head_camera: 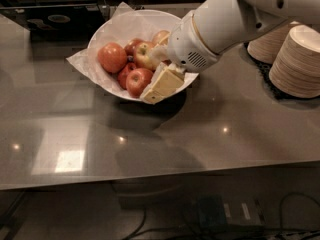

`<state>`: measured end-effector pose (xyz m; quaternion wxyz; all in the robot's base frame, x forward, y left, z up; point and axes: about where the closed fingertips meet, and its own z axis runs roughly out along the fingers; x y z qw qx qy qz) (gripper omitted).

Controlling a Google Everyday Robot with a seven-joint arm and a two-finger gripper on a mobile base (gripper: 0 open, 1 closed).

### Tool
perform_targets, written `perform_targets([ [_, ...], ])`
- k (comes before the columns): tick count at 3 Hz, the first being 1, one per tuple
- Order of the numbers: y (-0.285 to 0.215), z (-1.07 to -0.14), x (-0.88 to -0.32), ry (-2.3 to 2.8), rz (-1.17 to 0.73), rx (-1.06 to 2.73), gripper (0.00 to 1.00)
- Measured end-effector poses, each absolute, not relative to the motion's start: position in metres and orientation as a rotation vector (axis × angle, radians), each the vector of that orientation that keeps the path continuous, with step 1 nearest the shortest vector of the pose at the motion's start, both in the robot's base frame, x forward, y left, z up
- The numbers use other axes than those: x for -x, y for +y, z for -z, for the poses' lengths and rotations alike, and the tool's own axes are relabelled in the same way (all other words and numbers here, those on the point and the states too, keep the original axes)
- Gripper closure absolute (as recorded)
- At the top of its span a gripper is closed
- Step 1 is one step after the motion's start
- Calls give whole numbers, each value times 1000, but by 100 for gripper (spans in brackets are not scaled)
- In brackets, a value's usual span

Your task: Pick apple from white bowl

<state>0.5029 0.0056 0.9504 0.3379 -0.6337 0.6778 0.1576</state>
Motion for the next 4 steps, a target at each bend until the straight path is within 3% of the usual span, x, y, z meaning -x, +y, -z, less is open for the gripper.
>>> perform_targets([
  [4,13,-932,-527,1775,-342,1620,35],
])
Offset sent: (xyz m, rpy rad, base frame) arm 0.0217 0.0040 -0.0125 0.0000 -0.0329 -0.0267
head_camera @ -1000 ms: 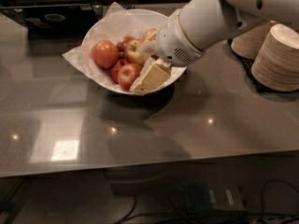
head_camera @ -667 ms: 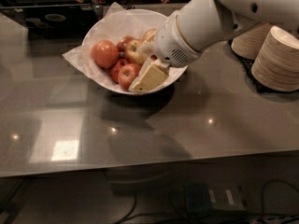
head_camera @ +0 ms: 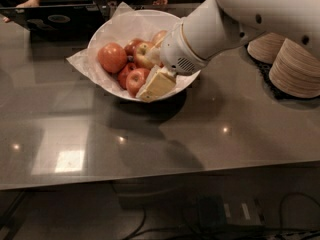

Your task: Pick apple from white bowl

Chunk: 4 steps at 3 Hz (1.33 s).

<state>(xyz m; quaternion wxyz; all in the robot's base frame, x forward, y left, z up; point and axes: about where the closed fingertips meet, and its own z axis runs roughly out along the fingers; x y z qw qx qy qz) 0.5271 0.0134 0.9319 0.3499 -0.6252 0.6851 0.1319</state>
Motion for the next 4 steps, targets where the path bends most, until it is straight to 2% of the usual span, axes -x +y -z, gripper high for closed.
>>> perform_targets([
  [1,20,-920,-531,1788,-361,1623,38],
  [3,31,-905,-538,1806,-444,1608,38],
  [4,32,-901,-542,1818,-489,1588,57],
])
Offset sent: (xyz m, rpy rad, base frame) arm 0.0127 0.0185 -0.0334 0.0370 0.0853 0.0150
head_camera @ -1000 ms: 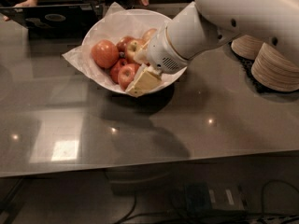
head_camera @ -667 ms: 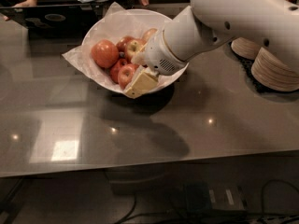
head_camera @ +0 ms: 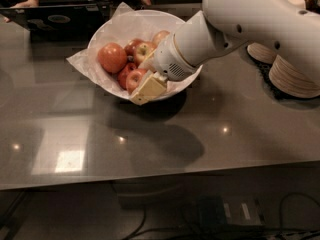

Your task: Pick apple from white bowl

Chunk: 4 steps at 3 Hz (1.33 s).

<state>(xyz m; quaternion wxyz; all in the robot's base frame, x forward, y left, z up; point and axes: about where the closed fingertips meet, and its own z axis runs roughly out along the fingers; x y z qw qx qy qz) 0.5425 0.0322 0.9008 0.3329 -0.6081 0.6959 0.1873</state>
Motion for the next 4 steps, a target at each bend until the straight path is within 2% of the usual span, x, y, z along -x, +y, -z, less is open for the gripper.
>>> perform_targets([
  [2,31,-897,-548,1830,-558,1549,100],
  [4,28,-901,-549,1818,-614,1511,100],
])
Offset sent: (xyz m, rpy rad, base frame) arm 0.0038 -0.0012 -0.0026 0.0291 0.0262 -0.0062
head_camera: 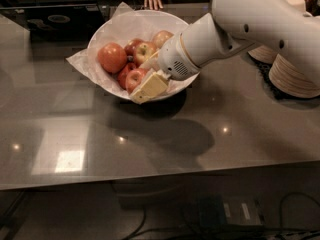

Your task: Pick apple from white bowl

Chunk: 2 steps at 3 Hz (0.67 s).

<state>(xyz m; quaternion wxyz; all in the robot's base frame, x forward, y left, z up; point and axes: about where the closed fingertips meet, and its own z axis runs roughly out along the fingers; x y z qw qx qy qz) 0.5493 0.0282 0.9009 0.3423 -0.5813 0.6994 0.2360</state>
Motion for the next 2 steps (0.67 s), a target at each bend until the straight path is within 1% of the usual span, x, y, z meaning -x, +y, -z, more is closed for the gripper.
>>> perform_targets([
  [2,22,-916,-554,1811,-696,1426,100],
])
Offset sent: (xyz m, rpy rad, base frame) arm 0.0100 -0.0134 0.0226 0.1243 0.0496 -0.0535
